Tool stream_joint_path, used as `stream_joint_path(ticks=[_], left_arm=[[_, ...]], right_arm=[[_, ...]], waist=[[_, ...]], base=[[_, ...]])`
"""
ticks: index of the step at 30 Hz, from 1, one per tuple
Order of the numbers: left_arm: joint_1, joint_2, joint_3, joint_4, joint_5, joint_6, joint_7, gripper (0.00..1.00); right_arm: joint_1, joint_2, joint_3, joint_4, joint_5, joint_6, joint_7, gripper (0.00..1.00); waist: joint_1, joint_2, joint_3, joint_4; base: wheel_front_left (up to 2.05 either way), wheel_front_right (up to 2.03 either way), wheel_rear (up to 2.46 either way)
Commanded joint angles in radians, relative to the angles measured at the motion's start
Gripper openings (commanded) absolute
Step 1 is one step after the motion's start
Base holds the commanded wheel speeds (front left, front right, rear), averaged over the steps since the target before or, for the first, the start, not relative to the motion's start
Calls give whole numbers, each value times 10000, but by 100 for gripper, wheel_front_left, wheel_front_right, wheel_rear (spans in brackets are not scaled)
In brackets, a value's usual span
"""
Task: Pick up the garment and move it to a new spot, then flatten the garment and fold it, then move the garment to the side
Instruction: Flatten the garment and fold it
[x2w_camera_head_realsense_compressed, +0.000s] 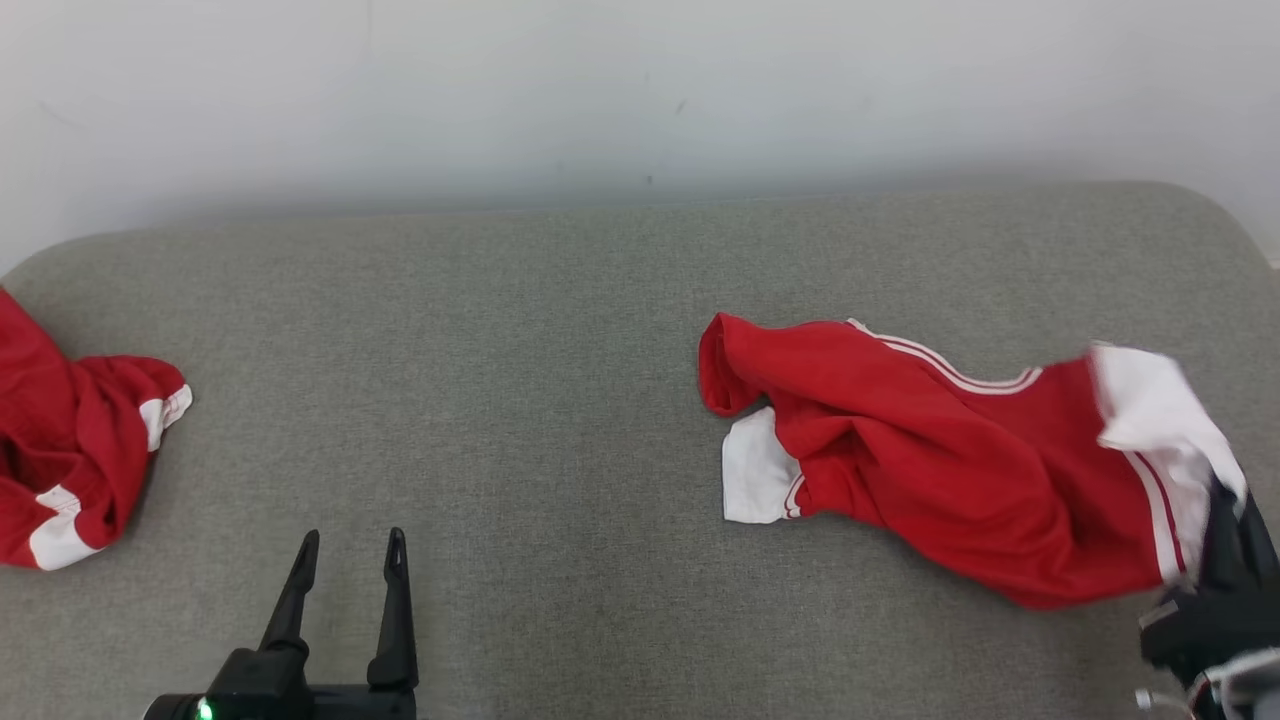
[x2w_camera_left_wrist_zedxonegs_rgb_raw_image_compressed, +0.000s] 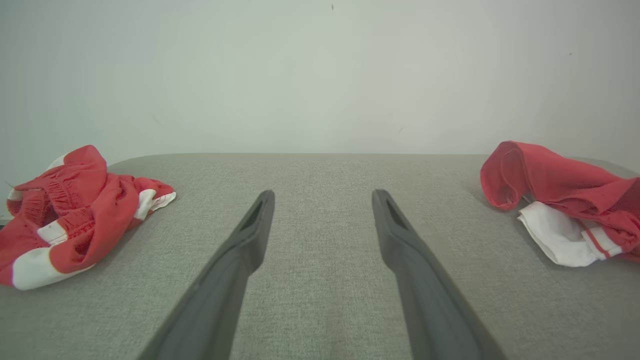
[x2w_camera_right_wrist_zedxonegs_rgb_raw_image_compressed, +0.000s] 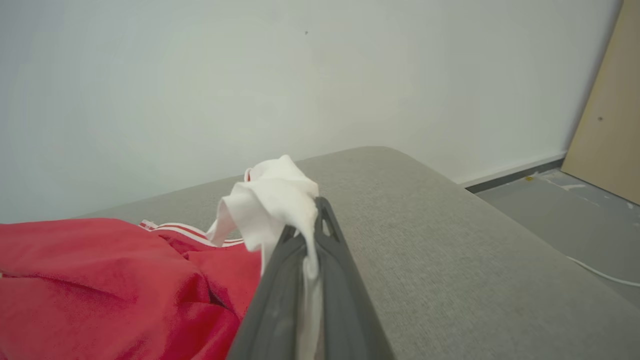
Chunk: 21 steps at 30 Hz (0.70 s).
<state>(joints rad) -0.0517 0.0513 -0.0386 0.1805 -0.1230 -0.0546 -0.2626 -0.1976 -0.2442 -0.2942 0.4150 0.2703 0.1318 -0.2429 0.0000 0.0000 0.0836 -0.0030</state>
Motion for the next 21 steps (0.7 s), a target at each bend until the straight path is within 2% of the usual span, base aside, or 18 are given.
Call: stream_joint_path(ticks=[1,4,5,6,7,10,16,21], left_arm=[[-57,-15,-53,38,-71,-37,-34,100],[-13,-12,-114,40,-120,-9,-34,100],[21,-15,-120,49,-123,-8,-34,100],[49,-14,-133,69,-107,-20,-34,100],[71,-14,-136,81,-83,-29,-34,100],[90,-12,-86,99,-37,-50,-34,100],[26,-13,-129,103,25,-61,-34,100],[-99,-14,-174,154,-37,-128,-34,100]], right_arm=[[348,217,-196,19,268,-22,-31,0],[924,473,-552,26,462,-22,16,0],[1085,561,-607,3,428,-22,13,23],[1183,615,-653,-40,386,-22,-14,78],[1243,702,-699,-123,371,-22,-57,100],[1364,956,-828,-655,153,-22,-157,100],[1420,1022,-992,-1702,-105,-22,-222,100],[1408,1043,-414,-2335,-423,-22,-229,100]], waist=[[0,0,-19,-60],[0,0,-14,-157],[0,0,-7,-197],[0,0,0,-228],[0,0,1,-258],[0,0,-13,-347],[0,0,-62,-400],[0,0,-74,-270]], base=[[0,0,0],[0,0,0],[0,0,0],[0,0,0],[0,0,0],[0,0,0],[0,0,0],[0,0,0]])
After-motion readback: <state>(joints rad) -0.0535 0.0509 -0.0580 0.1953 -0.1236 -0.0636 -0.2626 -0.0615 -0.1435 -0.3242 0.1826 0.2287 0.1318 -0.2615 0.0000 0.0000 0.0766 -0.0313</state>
